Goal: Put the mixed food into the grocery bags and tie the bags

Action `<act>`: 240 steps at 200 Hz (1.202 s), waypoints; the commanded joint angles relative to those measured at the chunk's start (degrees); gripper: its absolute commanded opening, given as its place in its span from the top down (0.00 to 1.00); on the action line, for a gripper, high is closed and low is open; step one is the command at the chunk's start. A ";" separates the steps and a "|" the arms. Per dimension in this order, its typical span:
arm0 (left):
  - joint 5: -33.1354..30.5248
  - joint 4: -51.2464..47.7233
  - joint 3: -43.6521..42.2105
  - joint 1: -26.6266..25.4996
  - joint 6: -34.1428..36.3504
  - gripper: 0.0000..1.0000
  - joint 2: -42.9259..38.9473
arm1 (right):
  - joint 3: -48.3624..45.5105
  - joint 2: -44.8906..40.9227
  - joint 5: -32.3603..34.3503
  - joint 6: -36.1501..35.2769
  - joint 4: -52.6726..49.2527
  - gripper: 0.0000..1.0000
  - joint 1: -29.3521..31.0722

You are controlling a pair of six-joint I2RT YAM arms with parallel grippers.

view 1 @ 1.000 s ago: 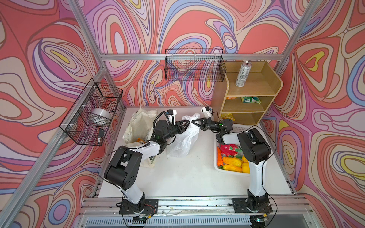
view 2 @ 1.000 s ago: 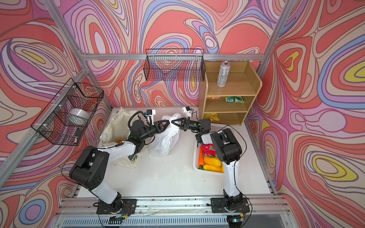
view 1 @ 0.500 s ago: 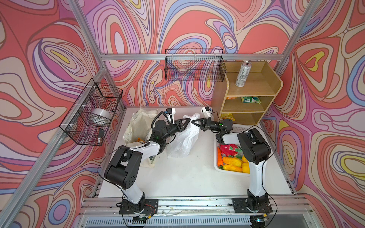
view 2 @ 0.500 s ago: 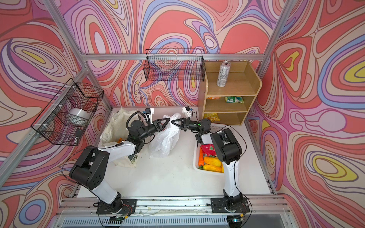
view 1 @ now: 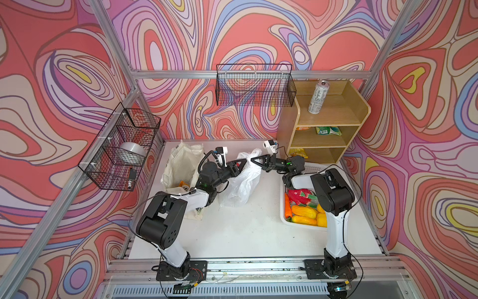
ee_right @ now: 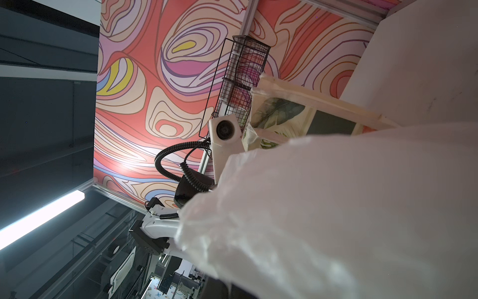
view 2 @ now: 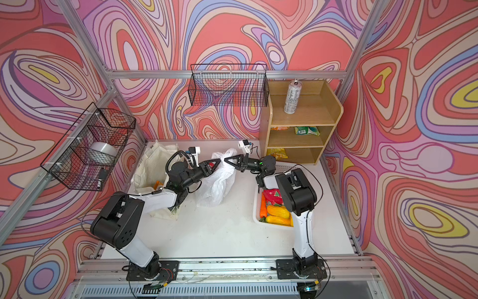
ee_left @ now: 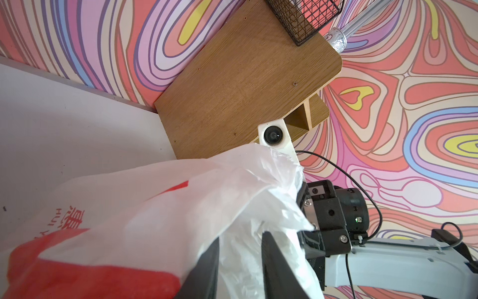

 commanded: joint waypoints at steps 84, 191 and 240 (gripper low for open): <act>5.71 1.47 6.12 -1.19 0.01 0.70 2.18 | -0.30 -0.65 -0.35 -0.62 0.34 1.00 0.27; -2.98 2.31 -0.24 -0.19 0.22 0.67 -1.40 | -0.64 -0.66 -0.26 -0.80 0.39 1.00 0.29; -2.12 2.44 0.85 -0.18 -0.44 0.82 -0.24 | -0.65 -0.74 -0.35 -0.92 0.38 1.00 0.24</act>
